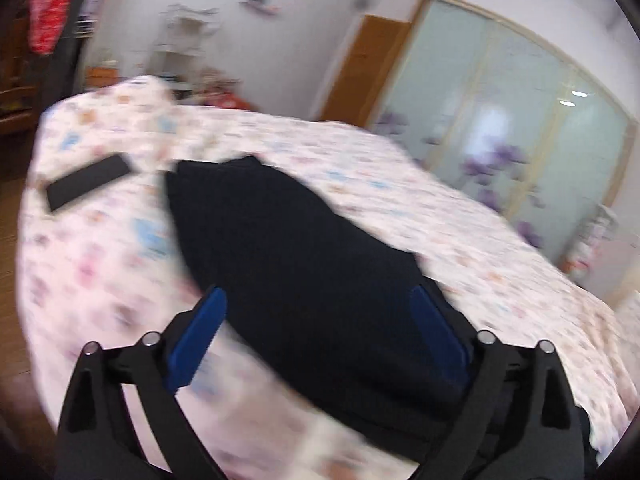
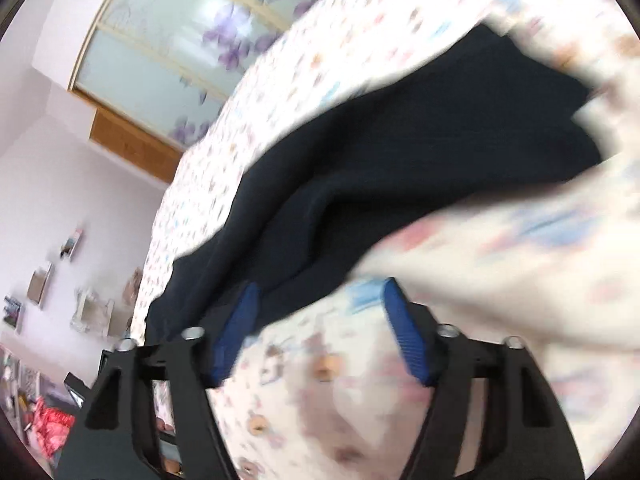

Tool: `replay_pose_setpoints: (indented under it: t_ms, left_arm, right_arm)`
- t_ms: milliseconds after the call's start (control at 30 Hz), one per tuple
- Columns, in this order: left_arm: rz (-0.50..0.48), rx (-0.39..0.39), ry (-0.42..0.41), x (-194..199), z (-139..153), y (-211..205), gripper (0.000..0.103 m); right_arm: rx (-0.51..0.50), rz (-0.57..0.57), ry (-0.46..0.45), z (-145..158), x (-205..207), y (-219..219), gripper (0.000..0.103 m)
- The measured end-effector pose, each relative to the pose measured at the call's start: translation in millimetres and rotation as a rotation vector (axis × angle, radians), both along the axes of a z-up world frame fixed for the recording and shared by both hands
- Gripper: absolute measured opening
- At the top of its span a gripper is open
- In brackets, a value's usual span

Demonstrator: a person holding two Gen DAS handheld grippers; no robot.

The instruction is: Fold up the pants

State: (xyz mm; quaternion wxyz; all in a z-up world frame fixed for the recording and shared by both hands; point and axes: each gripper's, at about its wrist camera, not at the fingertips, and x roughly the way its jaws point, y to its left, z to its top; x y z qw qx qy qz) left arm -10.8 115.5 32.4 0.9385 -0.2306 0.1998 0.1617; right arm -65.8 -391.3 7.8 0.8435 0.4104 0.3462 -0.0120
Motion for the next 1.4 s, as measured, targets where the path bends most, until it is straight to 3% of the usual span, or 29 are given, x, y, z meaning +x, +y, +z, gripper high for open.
replay_pose_setpoints:
  t_ms: [100,167,267,467,633,767,900,1033,1133,1233,1300,1400]
  left_arm:
    - [-0.184,0.102,-0.064,4,-14,-47,0.096]
    - [-0.256,0.191,-0.072,6,-22,-68,0.096]
    - [-0.364,0.234,-0.065,17,-17,-83,0.096]
    - [-0.371,0.214,-0.120,11,-13,-81,0.101]
    - [-0.405,0.255,-0.145,3,-10,-94,0.101]
    - [-0.423,0.280,-0.158,0,-10,-101,0.101]
    - [-0.418,0.265,-0.141,3,-11,-98,0.101]
    - [-0.410,0.239,-0.126,6,-14,-93,0.101]
    - [-0.406,0.229,-0.109,10,-15,-90,0.101]
    - [-0.400,0.216,-0.102,11,-17,-87,0.101]
    - [-0.398,0.206,-0.098,12,-18,-86,0.101]
    - [-0.402,0.204,-0.087,13,-18,-86,0.101]
  right_arm:
    - [-0.157,-0.160,0.001,26,-28,-52,0.054]
    - [-0.252,-0.219,0.032,36,-32,-78,0.053]
    - [-0.247,-0.217,0.127,28,-20,-111,0.048]
    - [-0.183,-0.178,0.245,-3,-7,-104,0.048]
    - [-0.203,-0.121,0.308,-14,13,-88,0.048]
    - [-0.263,-0.059,0.332,-16,18,-81,0.020]
    - [-0.413,0.000,0.330,6,20,-62,0.013]
    - [-0.666,0.005,0.305,48,39,-48,0.011]
    - [-0.887,-0.015,0.181,96,57,-35,0.005]
    - [-1.019,-0.108,0.052,126,52,-40,0.000]
    - [-0.941,-0.165,0.103,111,48,-70,0.000]
    - [-0.686,-0.111,0.315,38,41,-118,0.000]
